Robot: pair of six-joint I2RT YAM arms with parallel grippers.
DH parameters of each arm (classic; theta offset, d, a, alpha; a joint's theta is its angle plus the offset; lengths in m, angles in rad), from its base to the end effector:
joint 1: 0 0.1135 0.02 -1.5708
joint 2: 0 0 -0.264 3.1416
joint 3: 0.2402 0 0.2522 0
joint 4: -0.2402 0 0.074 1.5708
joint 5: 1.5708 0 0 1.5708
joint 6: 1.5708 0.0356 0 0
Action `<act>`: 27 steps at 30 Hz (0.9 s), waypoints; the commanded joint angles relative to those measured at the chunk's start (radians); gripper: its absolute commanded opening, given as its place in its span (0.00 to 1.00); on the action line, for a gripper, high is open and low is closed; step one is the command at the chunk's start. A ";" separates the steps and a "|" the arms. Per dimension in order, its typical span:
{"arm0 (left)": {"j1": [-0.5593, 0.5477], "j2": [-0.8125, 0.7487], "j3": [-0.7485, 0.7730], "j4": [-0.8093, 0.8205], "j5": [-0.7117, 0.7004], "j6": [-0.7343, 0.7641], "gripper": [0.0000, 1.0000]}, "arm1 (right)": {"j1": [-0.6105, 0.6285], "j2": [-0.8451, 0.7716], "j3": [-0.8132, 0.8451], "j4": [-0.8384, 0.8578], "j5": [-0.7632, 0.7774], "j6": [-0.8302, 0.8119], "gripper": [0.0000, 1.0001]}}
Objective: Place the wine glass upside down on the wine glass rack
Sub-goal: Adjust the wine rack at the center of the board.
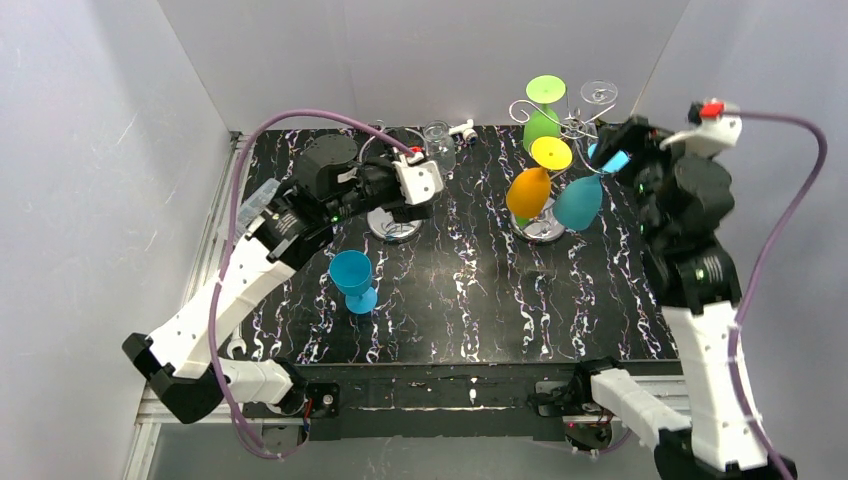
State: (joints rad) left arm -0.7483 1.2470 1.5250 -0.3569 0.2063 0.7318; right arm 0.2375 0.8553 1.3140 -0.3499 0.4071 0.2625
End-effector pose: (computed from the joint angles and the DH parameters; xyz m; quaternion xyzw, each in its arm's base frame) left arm 0.1882 -0.1847 0.4801 0.5442 0.4923 -0.0812 0.6744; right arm 0.1452 0.0206 0.4866 0.1587 0.6519 0.0496 0.7399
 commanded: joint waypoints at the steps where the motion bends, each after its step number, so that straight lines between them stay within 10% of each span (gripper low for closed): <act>1: -0.002 0.028 -0.063 0.205 0.151 0.141 0.80 | 0.000 0.155 0.201 -0.136 0.064 0.042 0.97; 16: -0.004 0.263 0.061 0.430 0.381 0.206 0.75 | -0.273 0.407 0.335 -0.182 -0.085 0.088 0.86; 27: 0.031 0.516 0.281 0.444 0.348 0.291 0.45 | -0.414 0.440 0.207 -0.059 -0.223 0.199 0.74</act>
State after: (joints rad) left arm -0.7383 1.7207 1.7476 0.0752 0.5313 0.9744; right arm -0.1317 1.2903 1.5559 -0.4947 0.2771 0.3864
